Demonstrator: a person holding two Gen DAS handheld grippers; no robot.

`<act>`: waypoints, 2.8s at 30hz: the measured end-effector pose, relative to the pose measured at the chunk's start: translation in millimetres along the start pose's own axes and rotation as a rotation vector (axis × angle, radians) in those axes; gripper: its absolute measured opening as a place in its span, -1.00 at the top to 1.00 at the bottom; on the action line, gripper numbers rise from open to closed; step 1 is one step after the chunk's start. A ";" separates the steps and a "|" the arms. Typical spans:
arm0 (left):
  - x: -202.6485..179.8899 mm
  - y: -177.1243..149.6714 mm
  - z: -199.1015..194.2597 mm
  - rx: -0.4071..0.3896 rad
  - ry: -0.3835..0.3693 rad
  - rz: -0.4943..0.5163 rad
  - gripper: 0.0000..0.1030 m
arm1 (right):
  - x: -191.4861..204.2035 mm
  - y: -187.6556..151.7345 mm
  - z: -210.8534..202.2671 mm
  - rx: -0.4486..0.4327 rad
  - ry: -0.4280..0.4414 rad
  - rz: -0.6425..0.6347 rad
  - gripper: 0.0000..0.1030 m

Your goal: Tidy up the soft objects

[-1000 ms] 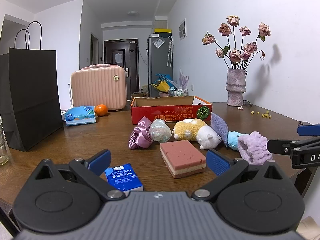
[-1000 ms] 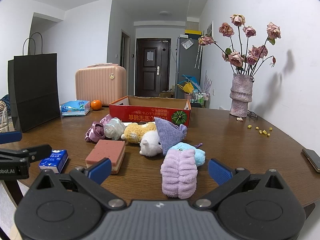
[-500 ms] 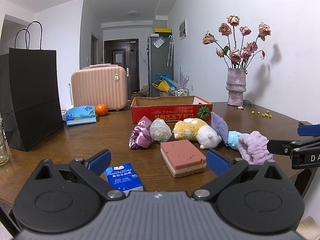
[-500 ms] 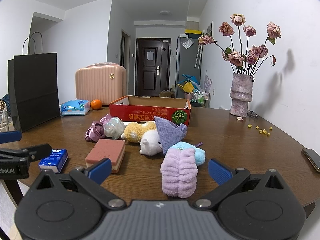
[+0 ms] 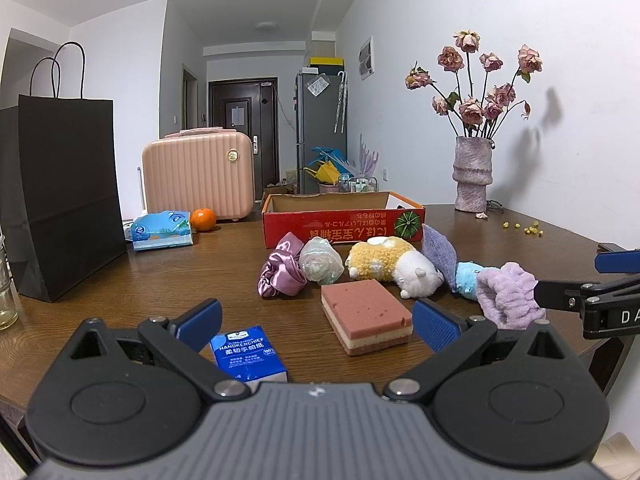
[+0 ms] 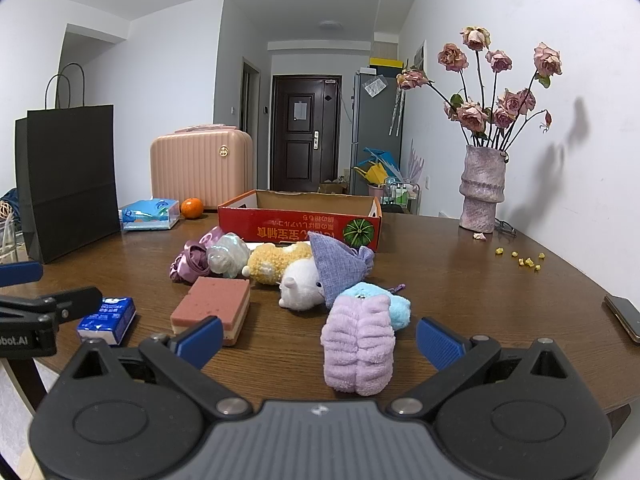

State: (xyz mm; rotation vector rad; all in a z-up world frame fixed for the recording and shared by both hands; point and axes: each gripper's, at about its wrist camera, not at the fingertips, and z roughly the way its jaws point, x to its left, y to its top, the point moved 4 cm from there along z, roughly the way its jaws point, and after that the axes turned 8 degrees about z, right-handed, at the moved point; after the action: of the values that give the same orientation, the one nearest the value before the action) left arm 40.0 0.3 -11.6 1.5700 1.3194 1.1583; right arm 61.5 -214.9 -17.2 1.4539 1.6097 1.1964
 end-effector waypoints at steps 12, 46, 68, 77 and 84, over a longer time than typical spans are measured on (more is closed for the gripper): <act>-0.2 0.1 0.3 -0.001 0.000 0.000 -1.00 | 0.1 -0.1 0.5 0.001 0.000 0.000 -1.00; 5.9 -7.1 20.4 0.090 0.009 -0.030 -1.00 | -5.1 -1.8 17.1 0.038 -0.005 0.011 -1.00; 28.9 -25.8 73.3 0.272 0.117 -0.104 -1.00 | -20.0 -9.0 43.5 0.099 -0.034 0.047 -1.00; 36.0 -34.5 92.9 0.342 0.175 -0.128 -1.00 | -24.5 -14.7 60.8 0.130 -0.050 0.055 -1.00; 38.4 -39.9 101.4 0.365 0.182 -0.148 -0.68 | -26.3 -18.5 71.9 0.156 -0.053 0.057 -0.99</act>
State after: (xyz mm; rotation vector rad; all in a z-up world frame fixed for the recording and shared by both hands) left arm 127.4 44.8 -72.7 1.6112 1.8174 1.0281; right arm 124.1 -225.8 -63.6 1.6255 1.6663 1.0747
